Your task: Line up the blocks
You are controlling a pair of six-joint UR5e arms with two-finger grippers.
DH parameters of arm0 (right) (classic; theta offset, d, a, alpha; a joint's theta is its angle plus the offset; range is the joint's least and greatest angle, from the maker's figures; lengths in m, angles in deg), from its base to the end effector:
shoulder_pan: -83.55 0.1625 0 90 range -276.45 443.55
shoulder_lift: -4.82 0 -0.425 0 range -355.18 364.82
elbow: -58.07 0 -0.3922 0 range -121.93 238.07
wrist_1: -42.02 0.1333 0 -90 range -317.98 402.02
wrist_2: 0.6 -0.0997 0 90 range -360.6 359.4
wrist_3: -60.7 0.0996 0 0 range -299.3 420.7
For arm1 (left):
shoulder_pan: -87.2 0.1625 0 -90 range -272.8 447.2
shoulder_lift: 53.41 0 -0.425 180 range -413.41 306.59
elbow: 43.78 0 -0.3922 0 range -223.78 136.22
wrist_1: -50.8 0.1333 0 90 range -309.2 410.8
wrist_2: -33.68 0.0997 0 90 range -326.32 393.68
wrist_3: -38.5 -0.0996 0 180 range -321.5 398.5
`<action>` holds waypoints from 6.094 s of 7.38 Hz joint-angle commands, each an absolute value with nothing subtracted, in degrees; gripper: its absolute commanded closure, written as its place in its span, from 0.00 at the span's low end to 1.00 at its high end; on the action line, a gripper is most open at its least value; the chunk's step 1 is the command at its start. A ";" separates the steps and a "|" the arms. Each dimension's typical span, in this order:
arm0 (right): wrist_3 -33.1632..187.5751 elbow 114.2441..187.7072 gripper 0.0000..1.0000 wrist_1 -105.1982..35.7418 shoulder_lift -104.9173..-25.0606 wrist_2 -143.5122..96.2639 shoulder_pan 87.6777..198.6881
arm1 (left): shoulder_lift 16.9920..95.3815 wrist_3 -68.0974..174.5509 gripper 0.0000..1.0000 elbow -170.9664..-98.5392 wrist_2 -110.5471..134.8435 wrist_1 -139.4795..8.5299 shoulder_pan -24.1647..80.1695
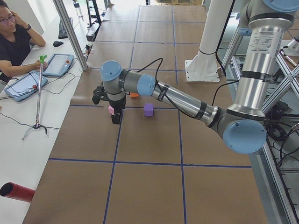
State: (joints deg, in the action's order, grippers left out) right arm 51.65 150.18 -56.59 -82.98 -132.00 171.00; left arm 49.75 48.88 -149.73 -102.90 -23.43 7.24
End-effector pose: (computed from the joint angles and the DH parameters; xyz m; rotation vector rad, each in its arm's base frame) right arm 0.0451 -0.5037 0.6397 -0.0307 -0.7260 -0.1664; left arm 0.0362 -0.5544 0.4291 0.0729 0.8353 0.0890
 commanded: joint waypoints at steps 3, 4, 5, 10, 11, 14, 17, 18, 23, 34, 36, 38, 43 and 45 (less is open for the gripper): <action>51.65 150.18 0.00 -56.59 -82.98 -132.00 170.92 | 66.54 80.08 0.00 -143.84 -102.99 -26.84 28.88; 51.65 150.18 0.00 -56.59 -82.98 -132.00 171.00 | 66.74 86.94 0.00 -142.41 -102.73 -31.59 31.97; 51.65 150.18 0.00 -56.59 -82.90 -132.00 171.00 | 66.83 92.14 0.00 -140.66 -102.38 -35.55 34.70; 51.65 150.18 0.00 -56.59 -82.98 -132.00 171.00 | 68.41 99.67 0.00 -134.50 -93.32 -43.75 41.58; 51.65 150.18 0.00 -56.59 -82.98 -132.00 171.00 | 68.41 99.76 0.00 -133.96 -92.36 -44.20 41.58; 51.65 150.18 0.00 -56.59 -82.98 -132.00 171.00 | 68.32 102.47 0.00 -131.42 -89.89 -47.45 41.58; 51.65 150.18 0.00 -56.59 -82.90 -132.00 171.00 | 68.41 104.14 0.00 -129.92 -88.40 -49.99 41.58; 51.65 150.18 0.00 -56.59 -82.98 -132.00 171.00 | 68.41 104.32 0.00 -129.13 -88.40 -50.88 41.67; 51.65 150.18 0.00 -56.59 -82.98 -132.00 171.00 | 67.97 104.42 0.00 -127.37 -86.47 -54.65 43.52; 51.65 150.18 0.00 -56.59 -82.98 -132.00 170.92 | 62.37 81.63 0.84 -156.55 -88.91 -23.38 30.71; 51.65 150.18 0.00 -56.59 -82.98 -132.00 171.00 | 55.26 68.70 0.85 -155.15 -91.81 -24.07 24.48; 51.65 150.18 0.00 -56.59 -82.98 -132.00 171.00 | 53.73 65.48 0.85 -151.12 -92.97 -24.34 22.16; 51.65 150.18 0.00 -56.59 -82.98 -132.00 171.00 | 55.22 80.41 0.86 -137.93 -92.97 -44.63 29.60; 51.65 150.18 0.00 -56.59 -82.98 -132.00 171.00 | 55.58 81.74 0.86 -136.26 -92.97 -46.83 32.08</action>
State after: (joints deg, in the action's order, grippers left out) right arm 51.65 150.18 -56.59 -82.98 -132.00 171.00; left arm 55.44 80.89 -137.68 -92.97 -44.86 30.42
